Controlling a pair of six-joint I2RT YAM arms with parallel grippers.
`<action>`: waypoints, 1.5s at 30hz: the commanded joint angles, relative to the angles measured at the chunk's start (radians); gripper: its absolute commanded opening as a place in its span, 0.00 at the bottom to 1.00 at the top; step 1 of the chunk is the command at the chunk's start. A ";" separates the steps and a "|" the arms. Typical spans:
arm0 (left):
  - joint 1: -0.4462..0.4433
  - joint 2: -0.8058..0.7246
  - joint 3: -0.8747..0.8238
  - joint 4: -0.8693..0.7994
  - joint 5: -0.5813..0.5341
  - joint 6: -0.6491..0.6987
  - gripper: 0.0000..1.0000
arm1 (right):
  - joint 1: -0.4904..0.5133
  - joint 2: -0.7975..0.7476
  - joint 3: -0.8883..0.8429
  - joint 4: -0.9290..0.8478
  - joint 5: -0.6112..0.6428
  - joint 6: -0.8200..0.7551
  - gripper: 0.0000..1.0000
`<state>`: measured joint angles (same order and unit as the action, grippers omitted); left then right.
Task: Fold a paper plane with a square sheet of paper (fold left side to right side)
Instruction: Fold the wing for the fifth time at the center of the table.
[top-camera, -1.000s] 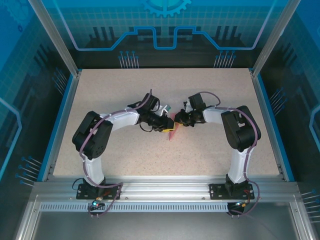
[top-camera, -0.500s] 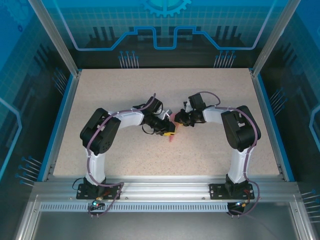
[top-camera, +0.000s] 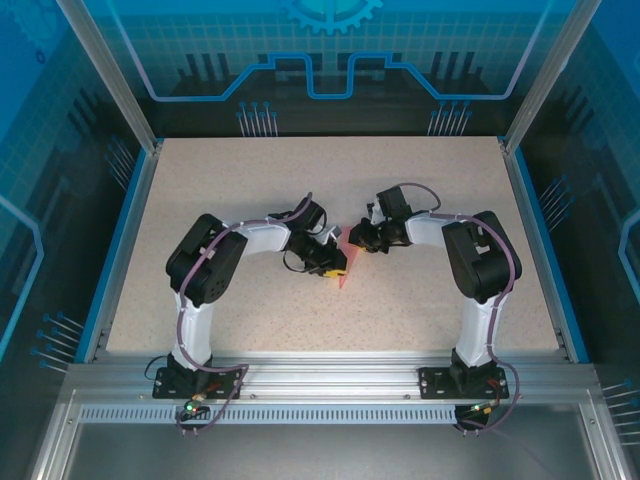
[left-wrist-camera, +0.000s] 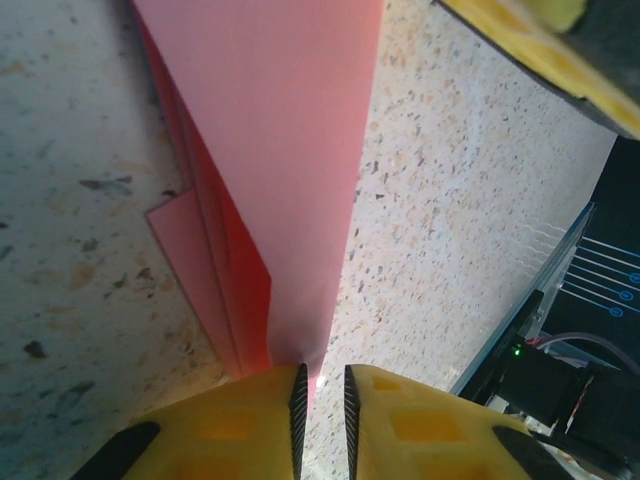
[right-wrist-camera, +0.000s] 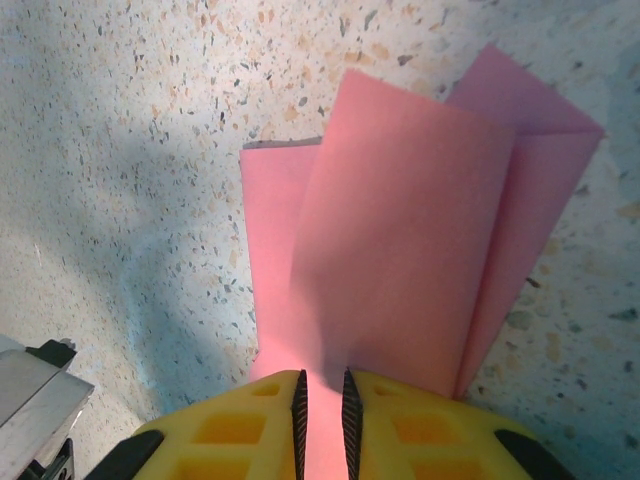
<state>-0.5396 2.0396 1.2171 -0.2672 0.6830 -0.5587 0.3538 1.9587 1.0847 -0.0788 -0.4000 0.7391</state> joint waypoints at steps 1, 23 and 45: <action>-0.004 0.022 0.026 -0.058 -0.025 0.002 0.17 | 0.011 0.046 -0.018 -0.111 0.060 -0.017 0.21; -0.003 0.072 0.059 -0.155 -0.104 0.000 0.03 | -0.004 -0.117 -0.081 0.069 0.014 -0.042 0.21; -0.003 0.083 0.070 -0.172 -0.109 0.000 0.01 | 0.080 -0.161 -0.212 0.153 -0.101 -0.003 0.13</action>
<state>-0.5396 2.0789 1.2823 -0.3878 0.6247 -0.5587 0.4133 1.7710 0.8562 0.0475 -0.4660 0.7216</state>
